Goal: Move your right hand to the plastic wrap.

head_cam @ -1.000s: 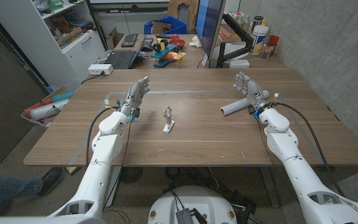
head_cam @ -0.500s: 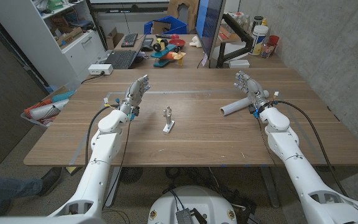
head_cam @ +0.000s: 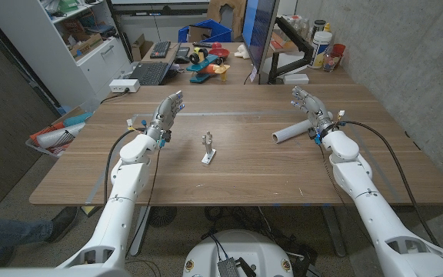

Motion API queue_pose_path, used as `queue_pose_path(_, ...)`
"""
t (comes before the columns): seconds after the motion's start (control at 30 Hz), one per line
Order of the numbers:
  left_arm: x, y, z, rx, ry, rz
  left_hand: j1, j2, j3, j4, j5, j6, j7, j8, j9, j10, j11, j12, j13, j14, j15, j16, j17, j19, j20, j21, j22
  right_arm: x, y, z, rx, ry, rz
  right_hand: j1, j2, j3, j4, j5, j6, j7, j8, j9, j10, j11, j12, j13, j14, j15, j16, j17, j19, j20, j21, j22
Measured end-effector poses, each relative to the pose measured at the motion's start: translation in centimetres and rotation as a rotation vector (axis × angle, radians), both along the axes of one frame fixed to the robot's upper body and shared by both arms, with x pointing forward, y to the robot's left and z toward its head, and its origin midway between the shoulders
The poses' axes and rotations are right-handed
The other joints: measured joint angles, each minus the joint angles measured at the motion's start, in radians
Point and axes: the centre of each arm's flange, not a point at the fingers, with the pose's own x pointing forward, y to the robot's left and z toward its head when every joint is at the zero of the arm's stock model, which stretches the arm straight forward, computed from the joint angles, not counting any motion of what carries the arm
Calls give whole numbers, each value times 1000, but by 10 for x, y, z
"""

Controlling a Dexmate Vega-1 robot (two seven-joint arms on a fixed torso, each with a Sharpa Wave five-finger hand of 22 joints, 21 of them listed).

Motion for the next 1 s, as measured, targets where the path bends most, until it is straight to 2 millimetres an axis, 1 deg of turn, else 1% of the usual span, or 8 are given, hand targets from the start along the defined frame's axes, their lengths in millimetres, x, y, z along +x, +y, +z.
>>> queue_pose_path(0.2,1,0,-1,0,3,-3,-5,5,4,-4,0,5,-5,0,0,0,0,0,0,0,0,0,0,0,0,0,0,-2,2,2,-36,-4,-20,0,0,0,0,0,0,0,0,0,4,-4,0,0,0,0,0,0,0,0,-2,0)
queue_pose_path(0.4,1,0,0,1,1,-3,-5,5,0,-8,0,5,-5,0,0,0,0,0,-4,0,0,0,0,0,0,-2,0,-3,2,3,-55,-3,-34,0,0,-4,-4,4,4,-11,0,0,7,-7,-4,0,4,-4,0,-5,0,0,-2,0)
queue_pose_path(0.6,1,-1,2,3,-1,-4,-5,5,0,-8,0,5,-5,0,0,0,0,0,-5,0,0,0,0,0,0,-7,0,-4,1,3,-70,-3,-45,-2,2,-4,-4,4,16,-45,0,0,17,-19,-8,0,4,-3,0,-10,0,0,-8,0)
queue_pose_path(0.7,2,-2,1,5,4,-4,-5,5,0,-8,0,5,-5,0,0,0,0,0,-5,0,0,0,0,0,1,-11,0,-4,1,3,-81,-3,-51,-6,6,-4,-4,4,23,-52,0,0,15,-33,-8,0,3,-3,0,-14,0,0,-8,0)
queue_pose_path(0.73,2,-2,1,6,6,-3,-5,5,0,-8,0,5,-5,0,0,0,0,0,-5,0,0,0,0,-2,10,-11,0,-5,0,3,-85,-3,-53,-6,6,-4,-4,4,23,-52,3,0,16,-34,-8,0,3,-3,0,-14,0,0,-8,0)
queue_pose_path(0.8,1,-3,2,8,3,-4,-5,5,0,-8,0,5,-5,0,0,0,0,0,-5,0,0,0,0,-2,13,-11,0,-4,0,3,-92,-2,-58,-6,6,-4,-4,4,24,-52,6,0,16,-34,-12,0,3,-3,0,-14,0,0,-8,0)
queue_pose_path(0.9,1,-4,3,12,6,-1,-5,5,0,-8,0,5,-5,0,0,0,0,0,-9,0,0,0,0,-2,13,-19,0,-4,-1,3,-103,-2,-65,-6,6,-4,-4,8,23,-63,6,0,16,-34,-12,0,4,-3,0,-19,0,0,-8,0)
queue_pose_path(1.0,1,-5,4,16,6,1,-5,5,0,-8,0,11,-11,0,0,0,0,0,-9,0,0,0,0,-2,13,-19,0,-4,-3,3,-118,-1,-77,-6,6,-4,-4,8,23,-63,6,0,16,-34,-12,0,9,2,0,-18,0,0,-16,0)
